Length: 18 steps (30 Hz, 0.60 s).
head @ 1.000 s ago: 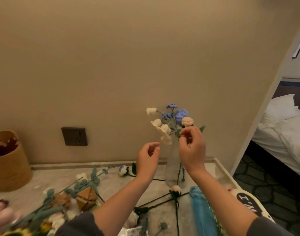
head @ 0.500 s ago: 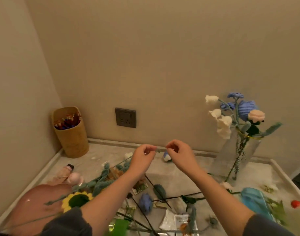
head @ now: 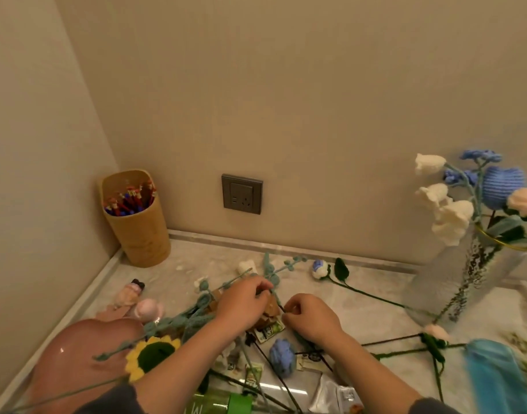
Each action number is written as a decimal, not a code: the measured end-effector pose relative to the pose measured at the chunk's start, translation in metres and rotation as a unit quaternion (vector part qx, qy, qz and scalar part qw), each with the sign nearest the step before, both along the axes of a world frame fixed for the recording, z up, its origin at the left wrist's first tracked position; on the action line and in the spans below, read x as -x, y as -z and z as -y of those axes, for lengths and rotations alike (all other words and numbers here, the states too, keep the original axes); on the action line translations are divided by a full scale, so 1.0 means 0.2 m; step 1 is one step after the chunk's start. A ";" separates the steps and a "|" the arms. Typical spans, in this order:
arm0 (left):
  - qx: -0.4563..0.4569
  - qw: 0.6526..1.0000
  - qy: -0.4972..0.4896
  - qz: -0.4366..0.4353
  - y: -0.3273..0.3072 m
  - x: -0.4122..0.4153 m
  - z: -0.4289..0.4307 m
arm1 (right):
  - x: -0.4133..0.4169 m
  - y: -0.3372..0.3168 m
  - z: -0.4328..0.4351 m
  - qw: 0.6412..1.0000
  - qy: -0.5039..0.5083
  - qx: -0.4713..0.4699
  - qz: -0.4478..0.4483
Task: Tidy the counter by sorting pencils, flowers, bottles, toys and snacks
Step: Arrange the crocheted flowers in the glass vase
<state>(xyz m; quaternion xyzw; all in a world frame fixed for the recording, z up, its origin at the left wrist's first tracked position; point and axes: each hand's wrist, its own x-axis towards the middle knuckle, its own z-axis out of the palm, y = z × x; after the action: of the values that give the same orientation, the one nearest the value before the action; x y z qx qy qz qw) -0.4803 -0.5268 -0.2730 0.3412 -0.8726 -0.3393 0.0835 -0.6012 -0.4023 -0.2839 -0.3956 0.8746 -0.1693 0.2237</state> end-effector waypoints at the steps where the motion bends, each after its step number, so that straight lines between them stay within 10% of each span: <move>1: 0.006 1.000 0.004 0.011 0.00 0.00 0.00 | 0.00 0.00 0.01 1.000 -0.002 0.003 -0.004; 10: -0.013 0.998 -0.011 0.064 -0.03 0.09 -0.01 | 0.07 -0.12 0.05 0.987 0.103 0.117 -0.039; 18: -0.062 0.998 -0.026 0.018 -0.13 0.20 -0.07 | 0.14 -0.26 0.00 0.979 0.115 0.127 0.110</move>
<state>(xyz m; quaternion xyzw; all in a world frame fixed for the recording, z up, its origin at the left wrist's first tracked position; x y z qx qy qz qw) -0.5197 -0.5118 -0.2467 0.3747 -0.8419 -0.3845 0.0551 -0.6300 -0.4021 -0.2318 -0.2966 0.8558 -0.3455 0.2455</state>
